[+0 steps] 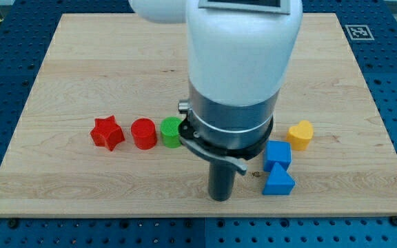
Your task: Separate the triangle from the cube
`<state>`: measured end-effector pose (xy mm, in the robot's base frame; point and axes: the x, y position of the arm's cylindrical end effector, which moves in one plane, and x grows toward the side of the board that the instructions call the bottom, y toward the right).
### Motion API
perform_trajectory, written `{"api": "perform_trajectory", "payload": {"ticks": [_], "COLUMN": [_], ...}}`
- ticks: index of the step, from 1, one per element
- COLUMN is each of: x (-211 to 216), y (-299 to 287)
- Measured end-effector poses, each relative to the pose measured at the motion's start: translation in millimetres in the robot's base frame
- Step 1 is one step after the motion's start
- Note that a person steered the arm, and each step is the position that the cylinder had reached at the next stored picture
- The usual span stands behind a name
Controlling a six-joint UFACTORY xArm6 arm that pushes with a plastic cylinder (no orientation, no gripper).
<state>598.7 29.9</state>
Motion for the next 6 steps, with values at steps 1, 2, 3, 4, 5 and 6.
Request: {"api": "perform_trajectory", "payload": {"ticks": [1, 2, 3, 4, 5, 6], "x": [0, 0, -1, -3, -3, -3], "y": [20, 43, 64, 89, 123, 140]}}
